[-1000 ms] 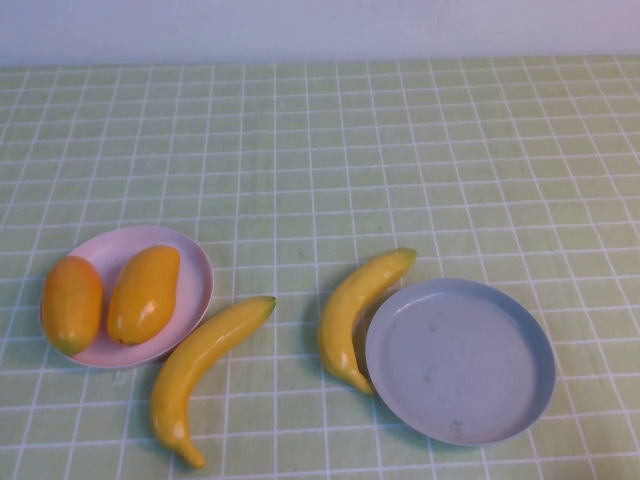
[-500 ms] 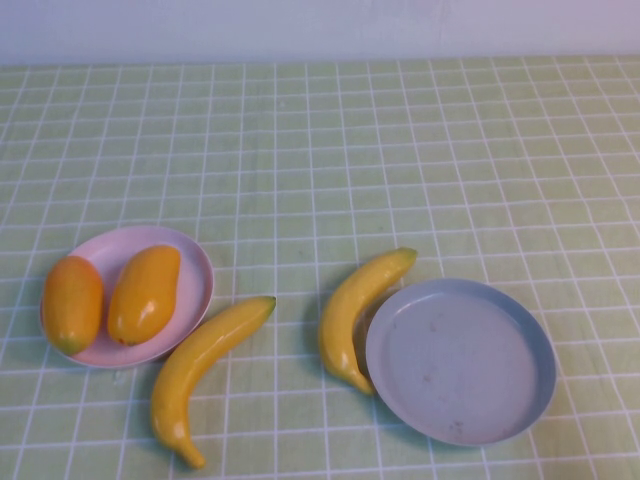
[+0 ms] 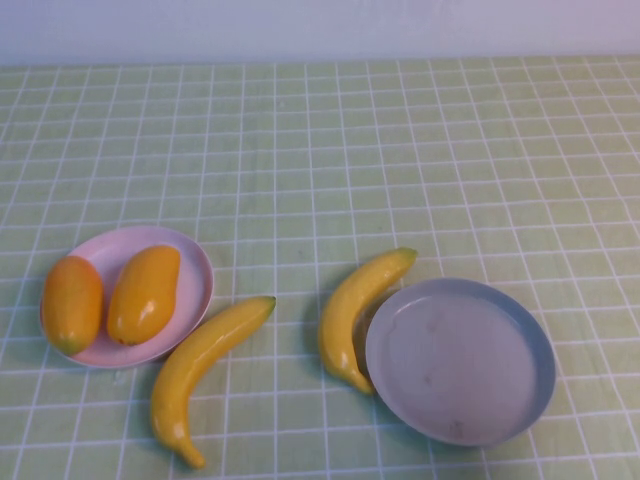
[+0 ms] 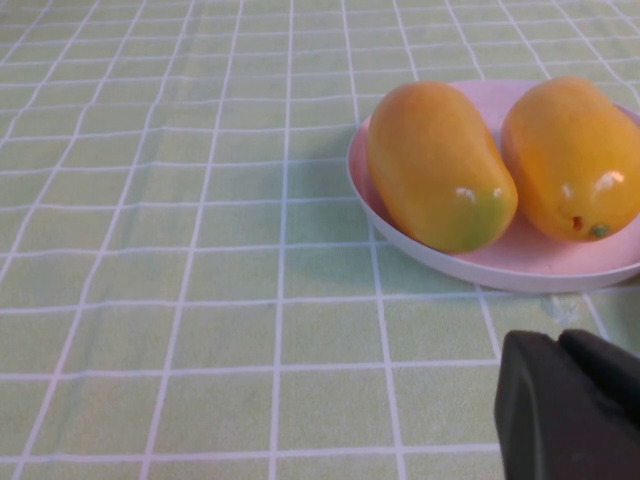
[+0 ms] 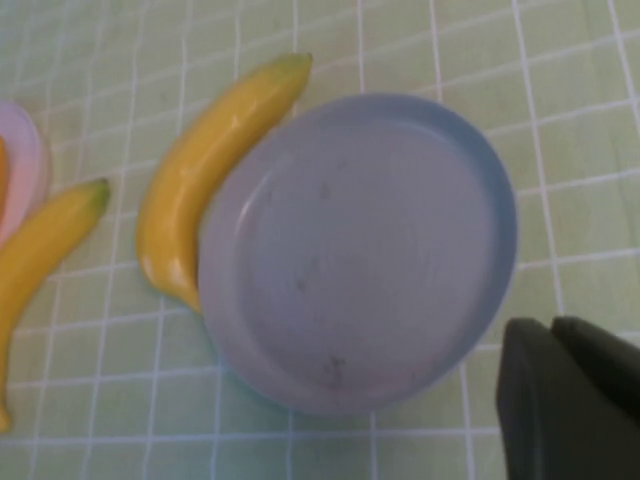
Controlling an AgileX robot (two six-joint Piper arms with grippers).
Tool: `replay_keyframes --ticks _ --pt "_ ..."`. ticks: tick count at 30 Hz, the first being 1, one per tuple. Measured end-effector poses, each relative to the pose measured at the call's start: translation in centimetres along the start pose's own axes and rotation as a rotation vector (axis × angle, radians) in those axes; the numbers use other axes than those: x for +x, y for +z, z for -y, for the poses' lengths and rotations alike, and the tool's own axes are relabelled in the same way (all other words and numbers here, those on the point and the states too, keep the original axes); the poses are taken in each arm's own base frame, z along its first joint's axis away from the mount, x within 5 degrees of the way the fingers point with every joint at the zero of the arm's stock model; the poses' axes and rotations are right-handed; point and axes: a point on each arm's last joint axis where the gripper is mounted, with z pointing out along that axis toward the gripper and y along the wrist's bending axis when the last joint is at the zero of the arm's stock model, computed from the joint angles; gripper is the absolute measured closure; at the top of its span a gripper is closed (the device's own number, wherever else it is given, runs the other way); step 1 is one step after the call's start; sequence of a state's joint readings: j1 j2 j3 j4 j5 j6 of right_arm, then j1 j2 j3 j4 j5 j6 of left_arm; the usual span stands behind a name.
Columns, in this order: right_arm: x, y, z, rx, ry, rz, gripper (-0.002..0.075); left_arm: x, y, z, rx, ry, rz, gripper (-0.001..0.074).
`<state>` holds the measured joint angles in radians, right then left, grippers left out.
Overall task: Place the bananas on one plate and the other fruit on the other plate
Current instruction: Put another type of fruit in the right plate
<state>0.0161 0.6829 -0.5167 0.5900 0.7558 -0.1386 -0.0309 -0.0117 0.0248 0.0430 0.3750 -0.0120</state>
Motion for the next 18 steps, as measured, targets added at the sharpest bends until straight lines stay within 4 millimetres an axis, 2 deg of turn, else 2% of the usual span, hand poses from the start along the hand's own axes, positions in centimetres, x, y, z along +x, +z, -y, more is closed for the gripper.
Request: replay_keyframes --ticks 5,8,11,14,18 --pt "-2.9 2.5 -0.1 0.042 -0.040 -0.174 0.0741 0.0 0.0 0.0 0.000 0.000 0.000 0.0738" --pt "-4.1 4.7 -1.2 0.048 -0.084 -0.271 0.0741 0.0 0.0 0.0 0.000 0.000 0.000 0.0738" --pt "-4.6 7.4 -3.8 0.023 -0.148 -0.373 0.0732 0.0 0.0 0.0 0.000 0.000 0.000 0.0738" --pt "-4.9 10.3 -7.0 -0.008 -0.214 -0.445 0.0687 0.0 0.0 0.0 0.000 0.000 0.000 0.0738" --pt "-5.1 14.9 -11.3 -0.048 -0.288 -0.512 0.0550 0.0 0.0 0.0 0.000 0.000 0.000 0.0738"
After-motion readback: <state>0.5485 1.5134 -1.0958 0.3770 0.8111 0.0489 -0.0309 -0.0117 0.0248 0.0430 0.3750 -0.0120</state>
